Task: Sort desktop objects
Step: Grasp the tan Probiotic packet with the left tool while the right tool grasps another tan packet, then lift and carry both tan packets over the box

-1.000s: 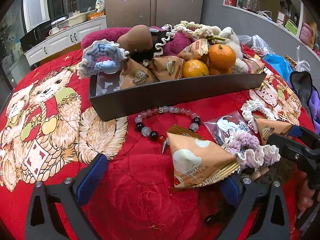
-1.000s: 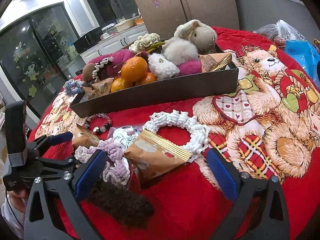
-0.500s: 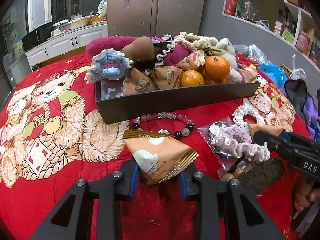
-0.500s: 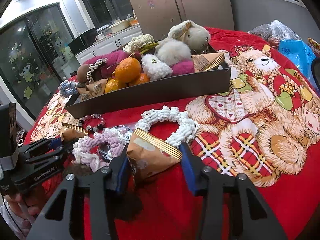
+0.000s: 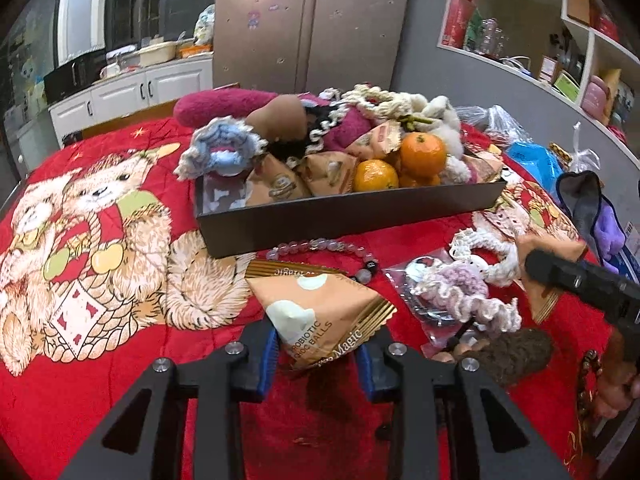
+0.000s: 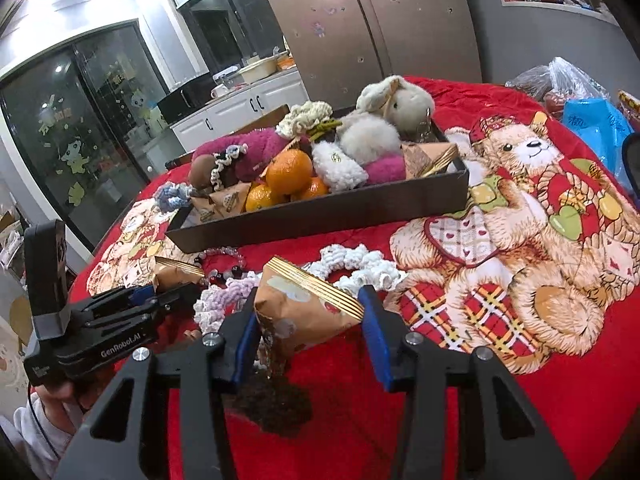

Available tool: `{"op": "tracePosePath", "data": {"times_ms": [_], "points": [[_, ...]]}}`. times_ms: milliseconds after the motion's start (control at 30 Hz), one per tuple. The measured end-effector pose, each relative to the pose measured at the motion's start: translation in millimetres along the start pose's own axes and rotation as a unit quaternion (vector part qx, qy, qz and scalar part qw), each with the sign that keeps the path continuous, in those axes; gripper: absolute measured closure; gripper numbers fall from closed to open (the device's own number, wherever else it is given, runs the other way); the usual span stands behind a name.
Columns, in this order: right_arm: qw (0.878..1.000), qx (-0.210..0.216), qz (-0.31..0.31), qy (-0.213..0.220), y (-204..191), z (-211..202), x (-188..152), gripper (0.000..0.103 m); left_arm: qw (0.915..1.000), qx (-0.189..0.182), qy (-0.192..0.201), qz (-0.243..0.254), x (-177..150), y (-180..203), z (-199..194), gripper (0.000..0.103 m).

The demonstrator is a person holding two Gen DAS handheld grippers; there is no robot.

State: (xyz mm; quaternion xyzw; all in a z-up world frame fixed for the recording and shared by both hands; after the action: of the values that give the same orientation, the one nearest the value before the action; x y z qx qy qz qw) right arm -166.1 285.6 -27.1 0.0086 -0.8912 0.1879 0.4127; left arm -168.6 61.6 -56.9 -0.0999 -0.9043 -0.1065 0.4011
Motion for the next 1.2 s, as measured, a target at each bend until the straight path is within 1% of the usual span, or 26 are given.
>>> {"op": "tracePosePath", "data": {"times_ms": [100,233,467,600,667,700,767,800,933,1033,1133,1200], "points": [[1.000,0.008,0.008,0.019,3,-12,7,0.055,1.0000,0.001,0.007,0.007,1,2,-2,0.071],[0.999,0.014,0.014,0.033,7,-22,12,0.055,0.9998,0.004,0.017,0.008,2,3,-5,0.071],[1.000,0.013,0.005,0.025,3,-18,10,0.055,0.9992,-0.002,0.035,0.019,3,8,-12,0.071],[1.000,0.010,-0.006,0.024,-2,-15,6,0.055,0.9985,-0.023,0.048,0.016,4,9,-16,0.071],[0.999,-0.006,-0.025,0.031,-7,-15,4,0.055,0.9977,-0.039,0.055,0.010,4,9,-19,0.071],[0.998,-0.025,-0.040,0.039,-9,-15,3,0.055,0.9970,-0.050,0.059,0.007,4,8,-20,0.071],[0.995,-0.055,-0.060,0.060,-13,-16,1,0.055,0.9963,-0.058,0.063,0.003,5,8,-22,0.071],[0.995,-0.053,-0.064,0.064,-13,-16,1,0.055,0.9961,-0.059,0.066,0.002,5,9,-23,0.071],[0.997,-0.017,-0.044,0.060,-11,-14,1,0.055,0.9943,-0.069,0.080,-0.006,6,8,-27,0.071],[0.997,-0.015,-0.042,0.061,-11,-15,1,0.055,0.9939,-0.068,0.087,-0.006,7,8,-30,0.071],[0.997,-0.007,-0.037,0.064,-12,-18,2,0.055,0.9956,-0.050,0.079,-0.003,8,11,-30,0.071],[0.997,-0.008,-0.039,0.071,-13,-23,4,0.055,0.9958,-0.054,0.074,-0.003,9,13,-30,0.071]]}}
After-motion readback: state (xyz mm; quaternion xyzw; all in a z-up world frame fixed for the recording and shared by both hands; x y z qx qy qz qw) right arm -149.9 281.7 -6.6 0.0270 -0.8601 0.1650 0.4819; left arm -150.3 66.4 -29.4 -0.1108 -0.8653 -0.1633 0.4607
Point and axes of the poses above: each gripper's, at about its wrist camera, not at the fingertips, and z roughly the way its jaws point, y to its right, x to its top, the point moved 2 cm from there along z, roughly the way its jaws point, and after that the axes turned 5 degrees about y, right-handed, at the moved point
